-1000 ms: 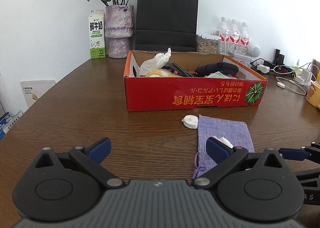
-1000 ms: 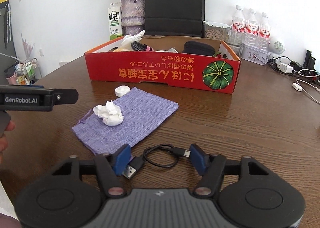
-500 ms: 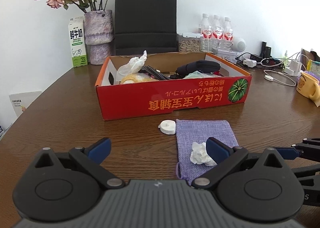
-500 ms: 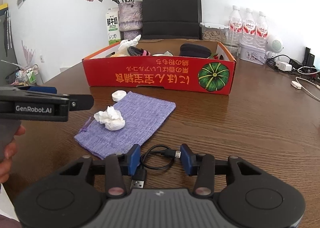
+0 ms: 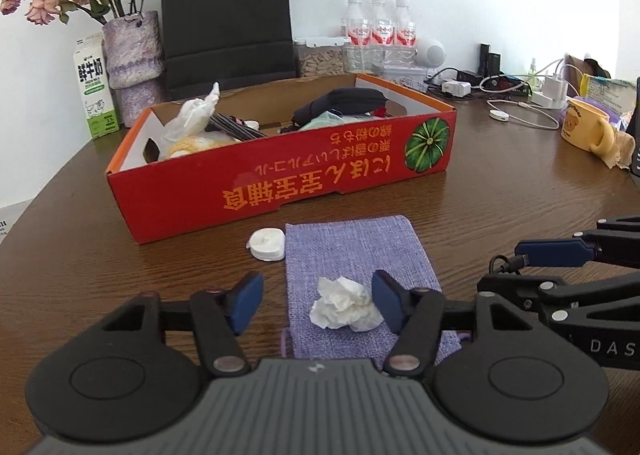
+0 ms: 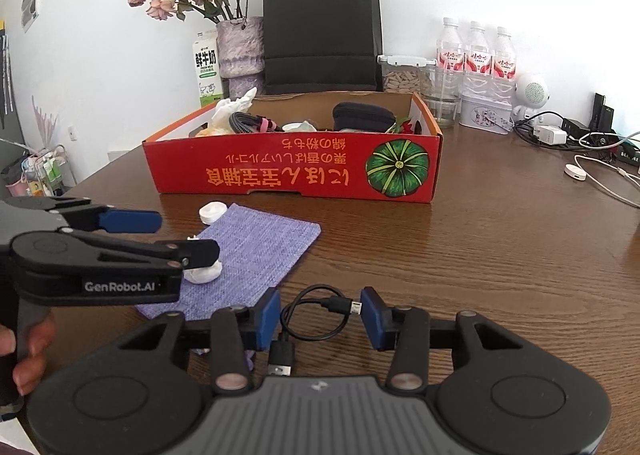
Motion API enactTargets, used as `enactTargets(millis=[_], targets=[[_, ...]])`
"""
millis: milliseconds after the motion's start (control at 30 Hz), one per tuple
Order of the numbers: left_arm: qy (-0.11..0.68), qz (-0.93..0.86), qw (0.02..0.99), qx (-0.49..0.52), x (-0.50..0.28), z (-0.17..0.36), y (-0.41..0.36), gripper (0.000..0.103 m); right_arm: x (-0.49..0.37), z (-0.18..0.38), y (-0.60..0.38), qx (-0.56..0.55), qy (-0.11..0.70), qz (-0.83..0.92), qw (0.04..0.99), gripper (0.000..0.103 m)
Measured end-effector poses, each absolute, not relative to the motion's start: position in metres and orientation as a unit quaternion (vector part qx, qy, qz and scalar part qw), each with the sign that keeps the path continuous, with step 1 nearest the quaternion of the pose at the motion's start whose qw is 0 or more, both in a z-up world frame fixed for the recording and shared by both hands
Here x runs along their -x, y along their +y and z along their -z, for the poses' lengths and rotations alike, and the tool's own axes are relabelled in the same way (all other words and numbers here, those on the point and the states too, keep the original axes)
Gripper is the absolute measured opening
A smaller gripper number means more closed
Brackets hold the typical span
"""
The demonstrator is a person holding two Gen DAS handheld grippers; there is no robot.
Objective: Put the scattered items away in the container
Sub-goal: 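Grasp the crumpled white tissue with the left tool while the right tool holds the cable, then carry the tissue and USB cable over the box with both tools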
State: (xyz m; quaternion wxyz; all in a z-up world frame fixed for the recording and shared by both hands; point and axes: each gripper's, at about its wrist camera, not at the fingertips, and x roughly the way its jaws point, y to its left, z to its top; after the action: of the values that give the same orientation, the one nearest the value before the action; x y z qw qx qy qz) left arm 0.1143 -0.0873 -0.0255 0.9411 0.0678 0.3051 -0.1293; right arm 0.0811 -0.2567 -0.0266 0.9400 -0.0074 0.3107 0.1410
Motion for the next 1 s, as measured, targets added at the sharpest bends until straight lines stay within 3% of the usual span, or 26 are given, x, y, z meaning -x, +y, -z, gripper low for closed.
enactTargets(millis=[100, 167, 200, 1000], targets=[[0.304, 0.138, 0.94, -0.07, -0.113, 0.027, -0.09, 0.044, -0.082, 0.027, -0.256, 0.007, 0.311, -0.143, 0.94, 0.043], [0.306, 0.137, 0.94, -0.063, -0.113, 0.027, -0.088, 0.023, -0.082, 0.027, -0.256, 0.007, 0.311, -0.143, 0.94, 0.043], [0.308, 0.138, 0.94, -0.058, -0.114, 0.027, -0.087, 0.021, -0.082, 0.027, -0.256, 0.006, 0.311, -0.142, 0.94, 0.043], [0.271, 0.127, 0.954, -0.024, -0.1, 0.0, -0.069, 0.019, -0.075, 0.008, -0.255, 0.013, 0.287, -0.138, 0.948, 0.042]])
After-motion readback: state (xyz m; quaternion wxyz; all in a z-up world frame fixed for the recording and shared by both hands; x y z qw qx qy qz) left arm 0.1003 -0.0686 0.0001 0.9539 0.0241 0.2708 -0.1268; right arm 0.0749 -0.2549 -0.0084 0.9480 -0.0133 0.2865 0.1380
